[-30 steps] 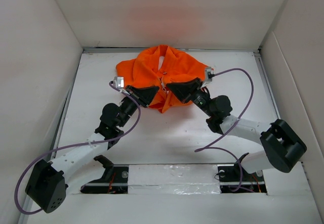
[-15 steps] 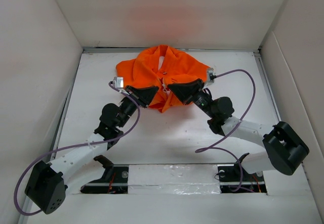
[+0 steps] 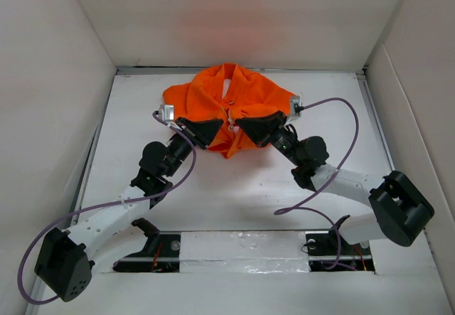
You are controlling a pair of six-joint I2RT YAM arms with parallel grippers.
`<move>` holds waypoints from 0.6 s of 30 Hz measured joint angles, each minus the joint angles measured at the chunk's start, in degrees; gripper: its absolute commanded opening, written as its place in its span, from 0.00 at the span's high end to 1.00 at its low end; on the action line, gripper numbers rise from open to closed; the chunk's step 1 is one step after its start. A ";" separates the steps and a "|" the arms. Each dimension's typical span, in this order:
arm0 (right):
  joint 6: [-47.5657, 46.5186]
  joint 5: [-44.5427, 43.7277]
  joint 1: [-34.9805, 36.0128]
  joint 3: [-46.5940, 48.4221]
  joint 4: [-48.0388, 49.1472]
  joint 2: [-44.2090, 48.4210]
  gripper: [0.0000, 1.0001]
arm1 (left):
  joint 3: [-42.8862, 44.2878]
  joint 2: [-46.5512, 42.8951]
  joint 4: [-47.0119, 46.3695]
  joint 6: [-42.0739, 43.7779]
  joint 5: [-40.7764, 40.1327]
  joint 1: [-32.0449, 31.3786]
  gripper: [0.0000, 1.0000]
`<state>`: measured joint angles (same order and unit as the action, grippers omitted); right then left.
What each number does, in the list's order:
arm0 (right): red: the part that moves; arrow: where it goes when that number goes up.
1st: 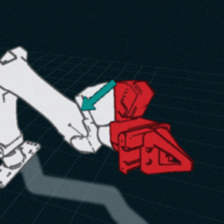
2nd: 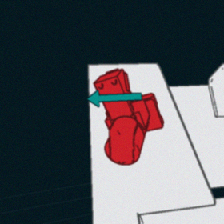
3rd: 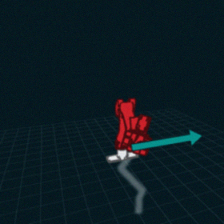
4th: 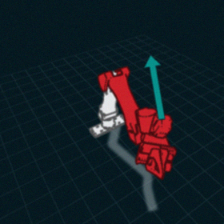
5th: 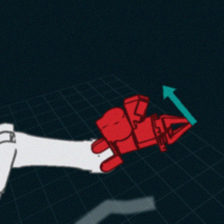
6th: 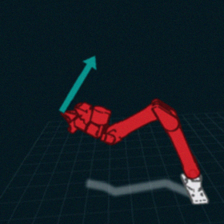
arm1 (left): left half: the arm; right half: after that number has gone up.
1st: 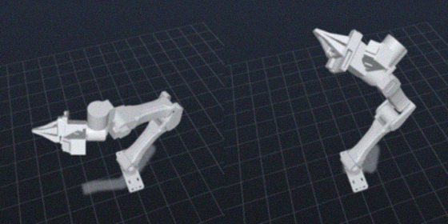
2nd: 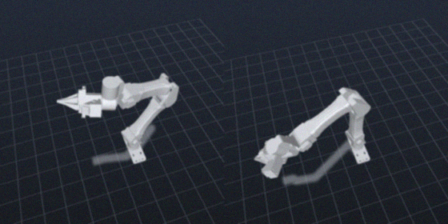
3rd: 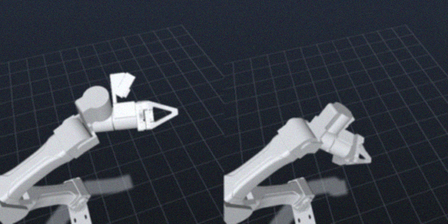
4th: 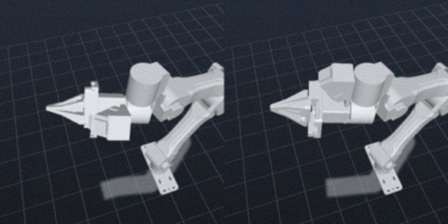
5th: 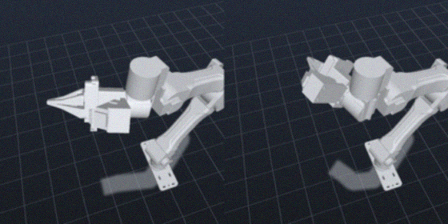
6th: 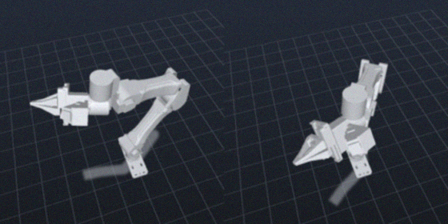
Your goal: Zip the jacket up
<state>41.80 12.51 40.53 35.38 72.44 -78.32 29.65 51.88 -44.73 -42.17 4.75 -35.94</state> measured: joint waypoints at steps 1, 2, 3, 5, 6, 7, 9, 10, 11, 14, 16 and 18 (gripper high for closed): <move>-0.02 0.00 0.00 0.00 0.00 0.00 1.00 | 0.00 0.00 0.02 0.02 0.02 0.00 1.00; -0.02 0.00 0.00 0.00 -0.02 0.00 1.00 | 0.00 0.02 0.07 0.09 0.04 0.00 1.00; -0.04 0.00 0.00 0.00 -0.02 0.00 1.00 | 0.00 0.07 0.09 0.13 0.17 0.00 1.00; -0.09 0.00 0.00 0.00 -0.04 0.00 1.00 | 0.00 0.07 0.09 0.17 0.37 0.00 1.00; -0.17 0.02 0.00 0.00 -0.07 0.00 1.00 | 0.00 0.07 0.09 0.20 0.46 0.00 1.00; -0.24 0.04 0.00 0.00 -0.09 0.00 1.00 | 0.00 0.07 0.11 0.20 0.57 0.00 1.00; -0.44 0.15 0.00 0.00 -0.15 0.00 1.00 | 0.00 0.07 0.11 0.26 0.72 0.00 1.00; -0.50 0.17 0.00 0.00 -0.20 0.00 1.00 | 0.00 0.07 0.11 0.31 0.79 0.00 1.00; -0.63 0.20 0.00 0.00 -0.26 0.00 1.00 | 0.00 0.07 0.13 0.35 0.81 0.00 1.00; -0.98 0.17 0.00 0.00 -0.46 0.02 1.00 | 0.00 0.07 0.13 0.39 0.83 0.00 1.00; -1.11 0.20 0.00 0.00 -0.57 0.11 1.00 | 0.00 0.07 0.13 0.39 0.83 0.00 1.00; -1.16 0.17 0.00 0.00 -0.98 0.39 1.00 | 0.00 0.07 0.13 0.39 0.85 0.00 1.00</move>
<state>40.64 12.69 40.53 35.38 71.46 -77.93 29.65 51.94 -44.60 -41.78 5.61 -35.94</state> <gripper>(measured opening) 0.063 0.025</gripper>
